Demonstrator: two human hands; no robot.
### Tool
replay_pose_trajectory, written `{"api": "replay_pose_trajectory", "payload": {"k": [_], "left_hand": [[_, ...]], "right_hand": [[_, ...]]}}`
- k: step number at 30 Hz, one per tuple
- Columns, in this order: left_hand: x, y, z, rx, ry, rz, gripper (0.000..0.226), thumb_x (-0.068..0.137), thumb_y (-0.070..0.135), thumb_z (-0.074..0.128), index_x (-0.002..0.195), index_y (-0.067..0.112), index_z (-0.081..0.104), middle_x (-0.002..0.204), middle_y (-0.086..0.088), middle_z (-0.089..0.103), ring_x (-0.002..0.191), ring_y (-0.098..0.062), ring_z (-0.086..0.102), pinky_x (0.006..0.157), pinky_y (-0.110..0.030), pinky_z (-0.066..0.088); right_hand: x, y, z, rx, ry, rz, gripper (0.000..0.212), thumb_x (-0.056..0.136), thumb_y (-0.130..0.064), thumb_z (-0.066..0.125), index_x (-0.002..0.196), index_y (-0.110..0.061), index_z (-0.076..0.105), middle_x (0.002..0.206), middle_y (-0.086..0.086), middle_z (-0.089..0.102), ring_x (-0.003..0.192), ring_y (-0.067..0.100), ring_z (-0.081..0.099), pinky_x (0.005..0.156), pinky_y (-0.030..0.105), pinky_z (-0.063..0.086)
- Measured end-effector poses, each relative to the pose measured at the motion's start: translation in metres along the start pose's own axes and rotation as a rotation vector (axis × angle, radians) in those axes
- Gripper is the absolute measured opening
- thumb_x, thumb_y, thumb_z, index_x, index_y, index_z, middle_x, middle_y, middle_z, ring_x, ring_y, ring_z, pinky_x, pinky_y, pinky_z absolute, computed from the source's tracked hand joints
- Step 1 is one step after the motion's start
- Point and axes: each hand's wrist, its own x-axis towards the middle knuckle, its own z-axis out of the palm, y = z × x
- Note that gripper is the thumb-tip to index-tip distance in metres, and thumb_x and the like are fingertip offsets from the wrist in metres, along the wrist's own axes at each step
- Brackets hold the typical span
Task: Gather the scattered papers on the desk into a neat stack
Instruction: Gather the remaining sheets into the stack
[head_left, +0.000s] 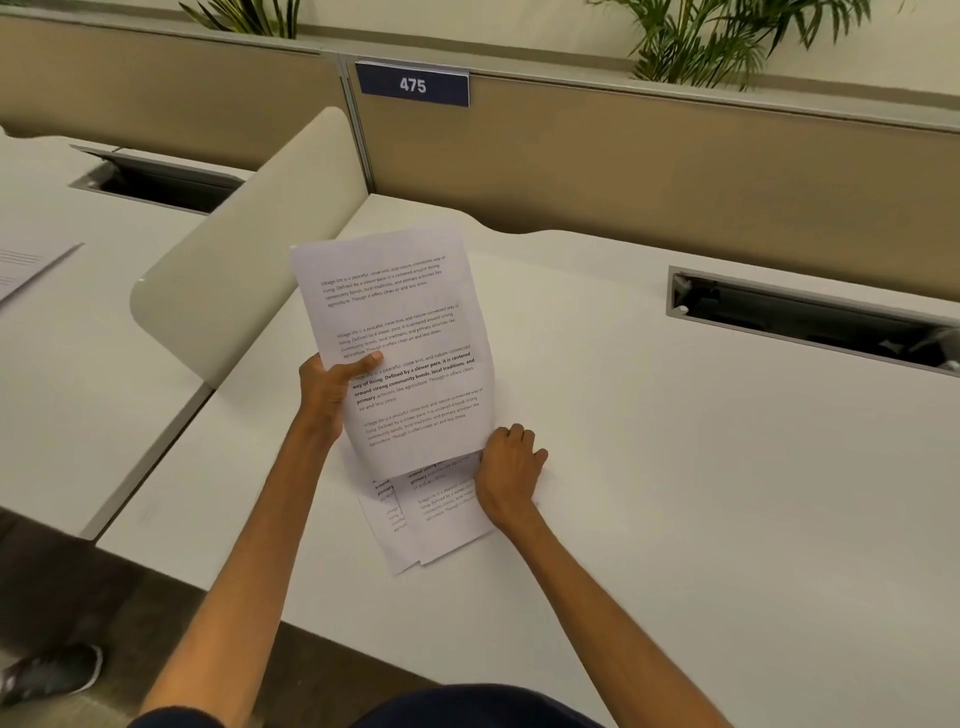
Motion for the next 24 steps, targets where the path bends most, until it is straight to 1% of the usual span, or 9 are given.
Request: {"api": "replay_pose_trajectory", "payload": {"k": [3, 6, 9, 10, 12, 15, 18, 21, 24], "left_hand": [[0.000, 0.000, -0.001, 0.004, 0.002, 0.000, 0.037, 0.074, -0.002, 0.081, 0.105, 0.015, 0.073, 0.100, 0.000, 0.080, 0.085, -0.023, 0.078, 0.062, -0.033, 0.062], [0.000, 0.000, -0.003, 0.008, 0.006, -0.001, 0.038, 0.074, -0.002, 0.081, 0.107, 0.014, 0.072, 0.102, -0.002, 0.080, 0.086, -0.023, 0.078, 0.062, -0.033, 0.062], [0.001, 0.002, -0.006, 0.005, 0.001, 0.005, 0.040, 0.075, -0.002, 0.080, 0.111, 0.013, 0.071, 0.104, -0.002, 0.080, 0.089, -0.024, 0.078, 0.065, -0.036, 0.063], [0.001, 0.002, -0.007, -0.003, 0.002, 0.009, 0.042, 0.075, -0.002, 0.080, 0.113, 0.012, 0.070, 0.105, -0.002, 0.079, 0.091, -0.024, 0.077, 0.068, -0.037, 0.064], [0.003, 0.001, -0.009, -0.028, 0.010, 0.007, 0.043, 0.075, -0.003, 0.079, 0.114, 0.012, 0.070, 0.108, -0.002, 0.079, 0.094, -0.024, 0.077, 0.072, -0.038, 0.064], [0.005, 0.000, -0.010, -0.053, 0.001, -0.011, 0.042, 0.075, -0.003, 0.079, 0.113, 0.014, 0.071, 0.110, -0.003, 0.078, 0.097, -0.025, 0.076, 0.072, -0.038, 0.063], [0.008, -0.004, -0.009, -0.057, -0.031, -0.047, 0.047, 0.075, -0.003, 0.079, 0.119, 0.011, 0.070, 0.114, -0.005, 0.077, 0.099, -0.027, 0.075, 0.073, -0.039, 0.063], [0.010, -0.011, -0.002, -0.033, -0.088, -0.106, 0.053, 0.076, -0.002, 0.078, 0.126, 0.009, 0.066, 0.119, -0.007, 0.075, 0.103, -0.028, 0.074, 0.079, -0.044, 0.063], [0.009, -0.022, 0.010, 0.009, -0.112, -0.217, 0.053, 0.077, -0.003, 0.077, 0.128, 0.005, 0.065, 0.122, -0.014, 0.072, 0.108, -0.035, 0.071, 0.083, -0.047, 0.062]], "right_hand": [[-0.001, -0.001, 0.000, 0.019, 0.001, 0.006, 0.022, 0.090, 0.000, 0.050, 0.105, -0.009, 0.062, 0.114, 0.010, 0.060, 0.111, 0.028, 0.050, 0.095, 0.043, 0.038], [-0.001, 0.004, -0.003, 0.070, -0.022, 0.003, 0.017, 0.088, -0.004, 0.050, 0.100, -0.009, 0.062, 0.108, 0.011, 0.064, 0.106, 0.028, 0.055, 0.090, 0.039, 0.038], [0.001, 0.018, -0.011, 0.165, -0.057, 0.015, 0.004, 0.090, -0.010, 0.050, 0.088, -0.013, 0.051, 0.103, 0.012, 0.069, 0.095, 0.029, 0.064, 0.082, 0.034, 0.041], [0.003, 0.023, -0.014, 0.187, -0.067, 0.026, 0.006, 0.091, -0.011, 0.051, 0.086, -0.014, 0.047, 0.103, 0.012, 0.069, 0.093, 0.030, 0.065, 0.081, 0.034, 0.043], [0.008, 0.036, -0.021, 0.236, -0.084, 0.076, 0.003, 0.090, -0.013, 0.052, 0.091, -0.010, 0.051, 0.107, 0.014, 0.068, 0.096, 0.033, 0.064, 0.082, 0.035, 0.045], [0.021, 0.054, -0.038, 0.362, -0.077, 0.240, 0.028, 0.088, -0.017, 0.057, 0.112, -0.002, 0.057, 0.118, 0.017, 0.064, 0.107, 0.036, 0.062, 0.087, 0.035, 0.047], [0.037, 0.076, -0.062, 0.550, -0.032, 0.398, 0.044, 0.087, -0.022, 0.062, 0.124, -0.001, 0.056, 0.127, 0.019, 0.062, 0.115, 0.037, 0.059, 0.090, 0.034, 0.047], [0.051, 0.098, -0.088, 0.848, 0.046, 0.490, 0.038, 0.086, -0.020, 0.064, 0.119, 0.001, 0.061, 0.121, 0.020, 0.066, 0.102, 0.033, 0.064, 0.080, 0.028, 0.046], [0.060, 0.108, -0.119, 1.233, 0.074, 0.506, 0.027, 0.087, -0.008, 0.064, 0.113, 0.001, 0.065, 0.116, 0.022, 0.069, 0.093, 0.033, 0.067, 0.082, 0.041, 0.057]]}}
